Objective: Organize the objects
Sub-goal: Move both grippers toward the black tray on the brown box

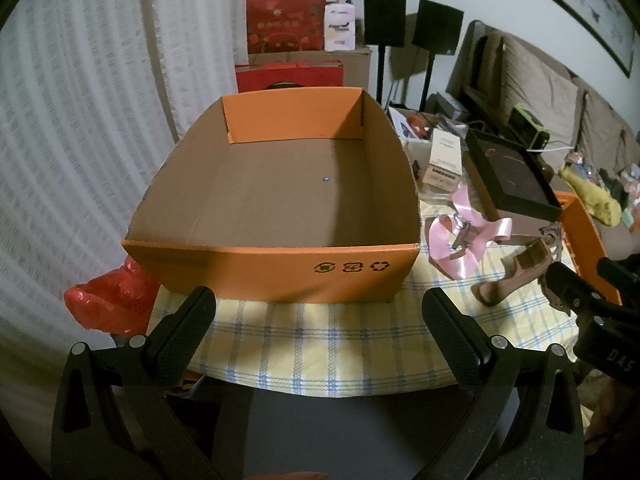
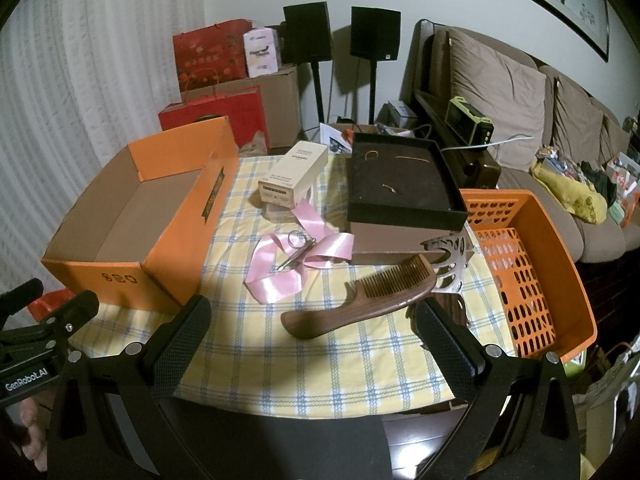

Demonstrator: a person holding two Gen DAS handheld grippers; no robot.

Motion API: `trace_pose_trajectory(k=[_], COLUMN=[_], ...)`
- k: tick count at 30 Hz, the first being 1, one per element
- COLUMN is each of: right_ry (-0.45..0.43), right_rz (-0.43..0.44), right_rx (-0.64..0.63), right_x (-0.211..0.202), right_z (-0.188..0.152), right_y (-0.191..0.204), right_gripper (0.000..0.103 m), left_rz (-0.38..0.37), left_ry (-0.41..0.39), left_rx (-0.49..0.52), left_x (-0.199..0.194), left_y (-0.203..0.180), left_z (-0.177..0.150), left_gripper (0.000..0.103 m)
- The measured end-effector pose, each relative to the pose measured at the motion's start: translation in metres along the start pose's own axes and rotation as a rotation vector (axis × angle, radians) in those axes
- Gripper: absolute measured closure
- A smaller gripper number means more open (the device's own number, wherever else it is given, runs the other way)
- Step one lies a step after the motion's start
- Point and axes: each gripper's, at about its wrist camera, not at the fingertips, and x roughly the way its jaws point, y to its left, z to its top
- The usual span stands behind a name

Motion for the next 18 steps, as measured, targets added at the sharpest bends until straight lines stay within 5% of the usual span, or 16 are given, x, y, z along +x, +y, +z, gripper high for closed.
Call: trace_pose_trajectory(k=[18], right_ry=[-0.006], right_rz=[-0.014], right_rx=[0.004], right_x=[0.003], right_z=[0.006], right_y=[-0.007], right_gripper=[0.0], left_rz=[0.003], left_ry=[-0.004], left_rx=[0.014], left_x=[0.007], left_y=[-0.013], left_z=[0.007], left_gripper=[0.0])
